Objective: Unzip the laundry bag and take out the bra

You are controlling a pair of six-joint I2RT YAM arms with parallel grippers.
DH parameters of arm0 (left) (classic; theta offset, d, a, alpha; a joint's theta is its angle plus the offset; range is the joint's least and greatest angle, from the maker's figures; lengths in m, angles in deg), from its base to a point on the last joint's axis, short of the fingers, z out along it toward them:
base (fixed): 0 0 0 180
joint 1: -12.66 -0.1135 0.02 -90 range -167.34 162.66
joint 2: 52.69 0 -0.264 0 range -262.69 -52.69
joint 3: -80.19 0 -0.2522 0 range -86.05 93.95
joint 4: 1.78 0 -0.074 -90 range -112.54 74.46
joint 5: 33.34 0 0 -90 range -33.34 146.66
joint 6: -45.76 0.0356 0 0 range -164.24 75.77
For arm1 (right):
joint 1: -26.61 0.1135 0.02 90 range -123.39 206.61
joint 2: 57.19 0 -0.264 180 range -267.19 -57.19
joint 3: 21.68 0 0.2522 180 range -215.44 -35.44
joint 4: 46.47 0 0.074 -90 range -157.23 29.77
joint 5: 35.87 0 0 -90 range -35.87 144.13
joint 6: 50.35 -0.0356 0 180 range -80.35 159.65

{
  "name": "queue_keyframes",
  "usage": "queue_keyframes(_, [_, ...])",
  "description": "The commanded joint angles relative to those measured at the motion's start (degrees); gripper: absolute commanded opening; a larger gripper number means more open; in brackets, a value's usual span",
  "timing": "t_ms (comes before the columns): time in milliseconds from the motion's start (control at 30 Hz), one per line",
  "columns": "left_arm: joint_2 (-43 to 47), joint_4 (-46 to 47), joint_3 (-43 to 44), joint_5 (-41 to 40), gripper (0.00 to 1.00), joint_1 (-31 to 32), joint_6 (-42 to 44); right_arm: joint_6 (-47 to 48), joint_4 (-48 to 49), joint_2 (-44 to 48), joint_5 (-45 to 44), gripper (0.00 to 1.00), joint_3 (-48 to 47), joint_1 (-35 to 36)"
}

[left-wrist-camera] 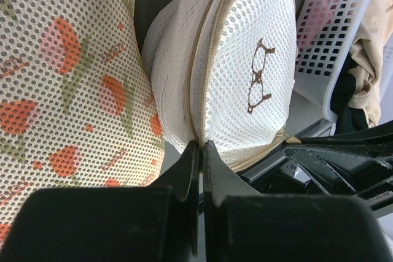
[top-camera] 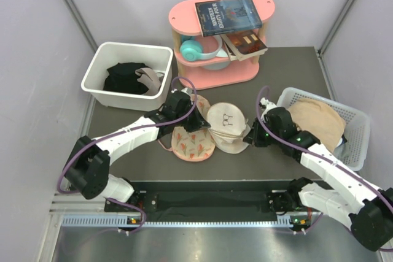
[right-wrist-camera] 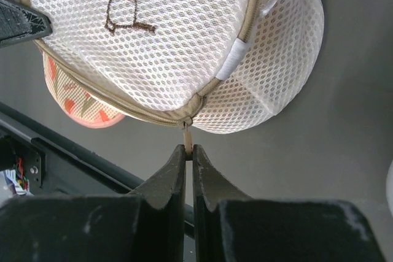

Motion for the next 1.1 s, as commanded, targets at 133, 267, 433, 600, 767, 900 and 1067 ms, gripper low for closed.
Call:
queue_keyframes(133, [1.7,0.7,-0.5,-1.7,0.0,-1.1,1.5,3.8,-1.4,-0.1,0.1,0.0,-0.5,-3.5])
queue_keyframes(267, [2.2,0.7,-0.9,-1.8,0.0,-1.2,1.5,4.7,-1.4,-0.9,0.1,0.0,-0.7,-4.7])
queue_keyframes(433, [2.7,0.6,-1.1,-1.9,0.0,-1.4,1.6,6.3,-1.3,-2.2,0.1,0.0,-1.5,-6.4])
queue_keyframes(600, [3.2,0.0,-1.5,-2.0,0.0,-1.7,1.7,8.1,-1.0,-3.8,0.5,0.0,-2.7,-8.2])
queue_keyframes(767, [4.1,0.0,-1.5,-1.8,0.0,-1.7,2.4,9.2,-0.5,-5.1,1.9,0.0,-3.6,-10.0])
queue_keyframes(900, [4.1,1.9,-1.2,2.6,0.0,-1.4,4.8,10.8,-0.7,-5.9,2.6,0.0,-5.9,-10.0])
queue_keyframes(1067, [5.0,3.2,-1.6,7.1,0.55,-1.3,7.7,13.1,-3.8,-6.3,1.7,0.25,-10.2,-10.0])
